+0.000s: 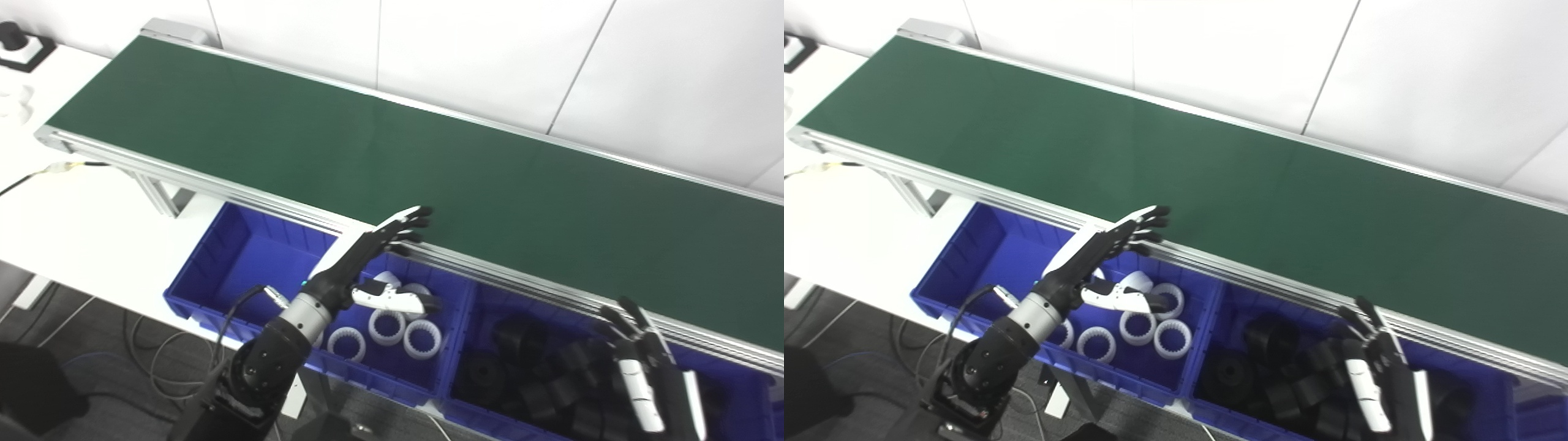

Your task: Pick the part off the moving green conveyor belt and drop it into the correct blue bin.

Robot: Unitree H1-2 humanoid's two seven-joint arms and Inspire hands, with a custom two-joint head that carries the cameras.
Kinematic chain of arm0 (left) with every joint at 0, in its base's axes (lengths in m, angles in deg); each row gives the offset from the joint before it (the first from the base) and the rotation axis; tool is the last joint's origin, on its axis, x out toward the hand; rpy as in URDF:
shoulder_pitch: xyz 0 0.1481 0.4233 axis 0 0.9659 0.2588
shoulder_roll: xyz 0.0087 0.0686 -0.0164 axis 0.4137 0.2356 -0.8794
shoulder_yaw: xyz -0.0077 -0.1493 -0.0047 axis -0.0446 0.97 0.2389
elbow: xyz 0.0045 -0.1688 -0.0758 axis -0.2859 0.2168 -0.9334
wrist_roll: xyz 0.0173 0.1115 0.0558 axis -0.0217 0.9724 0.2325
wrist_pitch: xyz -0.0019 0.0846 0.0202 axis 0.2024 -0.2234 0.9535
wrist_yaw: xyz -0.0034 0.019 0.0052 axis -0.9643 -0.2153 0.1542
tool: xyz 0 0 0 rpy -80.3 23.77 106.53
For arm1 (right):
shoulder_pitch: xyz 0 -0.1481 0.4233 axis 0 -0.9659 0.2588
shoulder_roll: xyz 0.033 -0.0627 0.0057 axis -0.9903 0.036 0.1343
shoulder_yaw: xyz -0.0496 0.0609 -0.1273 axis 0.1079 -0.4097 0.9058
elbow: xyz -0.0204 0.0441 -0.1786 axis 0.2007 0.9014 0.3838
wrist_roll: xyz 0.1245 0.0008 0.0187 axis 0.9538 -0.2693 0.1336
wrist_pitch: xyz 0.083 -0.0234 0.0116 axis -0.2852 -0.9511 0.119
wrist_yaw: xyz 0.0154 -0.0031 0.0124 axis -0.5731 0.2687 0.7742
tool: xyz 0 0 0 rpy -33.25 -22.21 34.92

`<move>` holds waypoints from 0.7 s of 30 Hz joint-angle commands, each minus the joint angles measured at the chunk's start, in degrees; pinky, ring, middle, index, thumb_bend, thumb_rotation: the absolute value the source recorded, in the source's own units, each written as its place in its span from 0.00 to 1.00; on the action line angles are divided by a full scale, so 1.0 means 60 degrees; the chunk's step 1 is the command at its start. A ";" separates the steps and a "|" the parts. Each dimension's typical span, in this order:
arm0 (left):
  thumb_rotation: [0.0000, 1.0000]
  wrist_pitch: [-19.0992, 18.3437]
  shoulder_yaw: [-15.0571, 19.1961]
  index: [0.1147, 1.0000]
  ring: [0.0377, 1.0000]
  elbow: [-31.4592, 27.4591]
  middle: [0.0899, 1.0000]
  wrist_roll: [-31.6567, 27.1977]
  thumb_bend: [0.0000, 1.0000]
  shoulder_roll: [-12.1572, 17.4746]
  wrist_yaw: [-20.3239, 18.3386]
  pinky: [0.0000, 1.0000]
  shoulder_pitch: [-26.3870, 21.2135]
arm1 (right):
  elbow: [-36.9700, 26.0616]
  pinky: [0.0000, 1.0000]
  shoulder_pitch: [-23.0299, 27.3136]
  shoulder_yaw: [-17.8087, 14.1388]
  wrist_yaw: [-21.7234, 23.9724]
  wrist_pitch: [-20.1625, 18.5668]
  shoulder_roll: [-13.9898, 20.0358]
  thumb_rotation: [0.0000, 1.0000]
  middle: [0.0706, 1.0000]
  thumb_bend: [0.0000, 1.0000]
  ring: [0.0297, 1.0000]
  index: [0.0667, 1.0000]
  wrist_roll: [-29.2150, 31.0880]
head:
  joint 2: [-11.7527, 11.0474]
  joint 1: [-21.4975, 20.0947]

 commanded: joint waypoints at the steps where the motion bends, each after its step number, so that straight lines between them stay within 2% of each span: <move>1: 0.60 0.0036 -0.0178 0.89 0.84 -0.0081 0.90 -0.0497 0.95 -0.0076 -0.0216 0.75 -0.0209 | -0.0209 0.68 0.0035 0.0088 -0.0083 0.0701 -0.0126 0.72 0.79 0.56 0.75 0.87 -0.0177 | -0.0090 -0.0355; 2: 0.63 0.0079 -0.0240 0.90 0.83 0.0021 0.89 -0.0583 0.91 -0.0117 -0.0264 0.75 -0.0243 | -0.0192 0.68 0.0032 0.0126 -0.0102 0.0727 -0.0158 0.72 0.79 0.55 0.75 0.88 -0.0242 | -0.0090 -0.0355; 3: 0.66 0.0191 -0.0295 0.90 0.82 0.0211 0.89 -0.0597 0.88 -0.0170 -0.0252 0.74 -0.0273 | -0.0161 0.68 0.0023 0.0185 -0.0145 0.0757 -0.0209 0.72 0.80 0.55 0.75 0.88 -0.0357 | -0.0192 -0.0728; 6: 0.71 0.0519 -0.0329 0.90 0.80 0.0659 0.87 -0.0676 0.83 -0.0228 -0.0157 0.72 -0.0333 | -0.0043 0.67 0.0015 0.0319 -0.0221 0.0869 -0.0335 0.72 0.80 0.54 0.75 0.88 -0.0559 | -0.0304 -0.1075; 7: 0.72 0.0678 -0.0205 0.90 0.80 0.0930 0.87 -0.1089 0.82 -0.0405 -0.0099 0.72 -0.0308 | -0.0013 0.67 0.0008 0.0376 -0.0271 0.0866 -0.0412 0.72 0.80 0.53 0.75 0.88 -0.0650 | -0.0394 -0.1473; 9: 0.65 0.1088 0.0065 0.87 0.79 0.1522 0.84 -0.1888 0.72 -0.0688 -0.0024 0.73 -0.0226 | 0.0043 0.68 0.0000 0.0480 -0.0392 0.0880 -0.0554 0.72 0.80 0.54 0.75 0.88 -0.0849 | -0.0443 -0.1727; 12: 0.65 0.1776 0.0465 0.83 0.78 0.2558 0.81 -0.2539 0.61 -0.0786 -0.0082 0.75 -0.0155 | 0.0233 0.67 0.0059 0.0627 -0.0558 0.1052 -0.0723 0.72 0.79 0.54 0.75 0.87 -0.1092 | -0.0607 -0.2209; 16: 0.64 0.2050 0.0876 0.80 0.78 0.3222 0.80 -0.2918 0.63 -0.0533 -0.0195 0.76 -0.0076 | 0.0569 0.67 0.0167 0.0763 -0.0720 0.1249 -0.0909 0.72 0.79 0.56 0.75 0.87 -0.1318 | -0.0825 -0.2722; 21: 0.55 0.2435 0.1248 0.78 0.73 0.3883 0.75 -0.3140 0.56 -0.0248 -0.0245 0.73 -0.0219 | 0.1218 0.67 0.0466 0.0936 -0.0917 0.1546 -0.1142 0.72 0.78 0.59 0.75 0.86 -0.1596 | -0.1227 -0.3350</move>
